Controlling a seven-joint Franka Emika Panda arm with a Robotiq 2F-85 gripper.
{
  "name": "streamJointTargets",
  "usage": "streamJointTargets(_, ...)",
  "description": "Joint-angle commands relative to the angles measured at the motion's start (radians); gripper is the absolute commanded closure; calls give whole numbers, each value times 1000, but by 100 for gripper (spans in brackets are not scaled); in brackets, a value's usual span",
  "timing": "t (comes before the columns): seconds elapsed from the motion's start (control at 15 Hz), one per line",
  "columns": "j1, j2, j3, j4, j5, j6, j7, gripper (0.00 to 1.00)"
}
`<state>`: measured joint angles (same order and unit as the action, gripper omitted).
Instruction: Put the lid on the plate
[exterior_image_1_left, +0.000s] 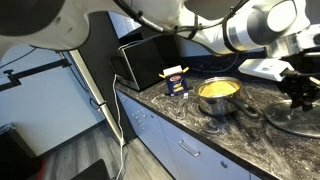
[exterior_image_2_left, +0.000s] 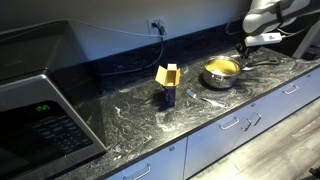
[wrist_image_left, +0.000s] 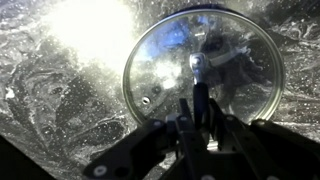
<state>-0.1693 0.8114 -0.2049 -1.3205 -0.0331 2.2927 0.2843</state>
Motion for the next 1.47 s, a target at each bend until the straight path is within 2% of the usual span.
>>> streamJointTargets(0.0, 1, -1, -4, 27, 11, -31, 17, 100)
streamJointTargets(0.13, 8, -35, -7, -10, 5, -21, 17, 96)
streamJointTargets(0.33, 19, -117, -7, -88, 1, -22, 9, 96)
streamJointTargets(0.8, 68, -371, -14, -236, -61, -182, 16, 96)
streamJointTargets(1.13, 98, -519, 11, -362, -124, -154, 2, 96)
streamJointTargets(1.4, 106, -579, 58, -456, -113, -53, -75, 96)
